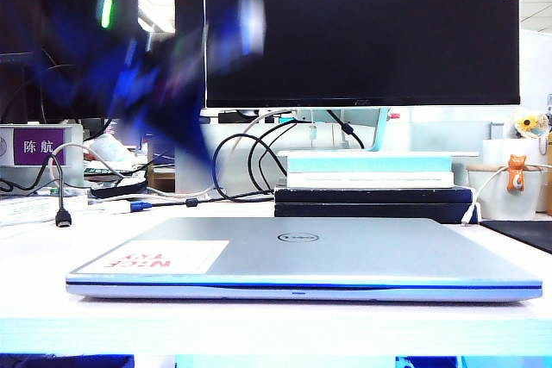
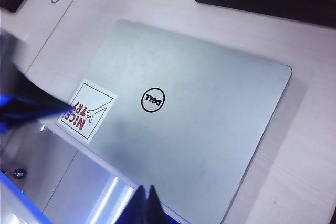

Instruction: Close the lid of the gray laptop.

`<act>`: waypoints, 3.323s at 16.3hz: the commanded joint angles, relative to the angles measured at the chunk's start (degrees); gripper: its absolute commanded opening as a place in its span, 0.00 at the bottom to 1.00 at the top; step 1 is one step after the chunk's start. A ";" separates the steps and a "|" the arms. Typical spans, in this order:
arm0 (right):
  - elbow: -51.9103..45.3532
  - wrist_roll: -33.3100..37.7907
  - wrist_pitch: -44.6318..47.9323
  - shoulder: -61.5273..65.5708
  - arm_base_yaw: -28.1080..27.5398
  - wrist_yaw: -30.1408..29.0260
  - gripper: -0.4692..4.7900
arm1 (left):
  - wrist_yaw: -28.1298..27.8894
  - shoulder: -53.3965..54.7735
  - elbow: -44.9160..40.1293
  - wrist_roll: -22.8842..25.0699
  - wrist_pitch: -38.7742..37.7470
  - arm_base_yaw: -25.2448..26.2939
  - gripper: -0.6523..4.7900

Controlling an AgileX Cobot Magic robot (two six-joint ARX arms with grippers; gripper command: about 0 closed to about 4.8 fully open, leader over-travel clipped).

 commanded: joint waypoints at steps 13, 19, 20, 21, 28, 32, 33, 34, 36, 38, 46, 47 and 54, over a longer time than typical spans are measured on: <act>-20.48 6.88 25.07 -28.50 -2.29 13.94 0.08 | -15.41 -58.69 -24.90 -12.22 15.54 22.32 0.11; -36.87 10.86 37.20 -55.54 -1.97 25.86 0.08 | -19.45 -80.70 -37.33 -18.01 13.79 22.60 0.11; -37.59 10.93 38.80 -53.90 -2.25 25.11 0.08 | -20.70 -79.58 -37.57 -18.01 11.80 22.80 0.11; -39.21 10.97 41.83 -53.35 -1.79 25.00 0.08 | -21.73 -80.04 -37.99 -18.43 10.62 23.12 0.11; -58.47 13.18 55.78 -55.43 -0.61 33.33 0.08 | -23.08 -80.76 -45.99 -12.94 16.33 23.41 0.11; -58.69 10.38 52.15 -55.43 -0.72 34.32 0.08 | -23.02 -80.76 -47.28 -12.81 18.62 25.99 0.11; -58.69 10.14 51.45 -55.43 -0.72 34.18 0.08 | -21.27 -80.76 -47.47 -13.40 18.62 27.39 0.11; -58.69 10.14 50.36 -55.43 -0.72 34.21 0.08 | -20.15 -80.76 -47.67 -14.29 18.71 29.05 0.11; -58.69 10.16 49.07 -55.43 -0.72 34.21 0.08 | -16.85 -80.76 -48.04 -15.19 19.28 32.81 0.11; -58.69 10.16 48.98 -55.43 -0.72 34.21 0.08 | -15.08 -80.76 -48.04 -15.63 19.21 35.87 0.11; -58.69 10.45 42.23 -55.43 -0.72 30.53 0.08 | -16.52 -80.76 -48.04 -15.61 16.26 36.35 0.11; -58.69 10.45 42.03 -55.43 -0.72 30.56 0.08 | -16.46 -80.76 -48.04 -15.61 16.13 36.33 0.11; -58.69 10.43 41.99 -55.43 -0.72 30.53 0.08 | -16.46 -80.76 -48.04 -15.61 16.15 36.30 0.11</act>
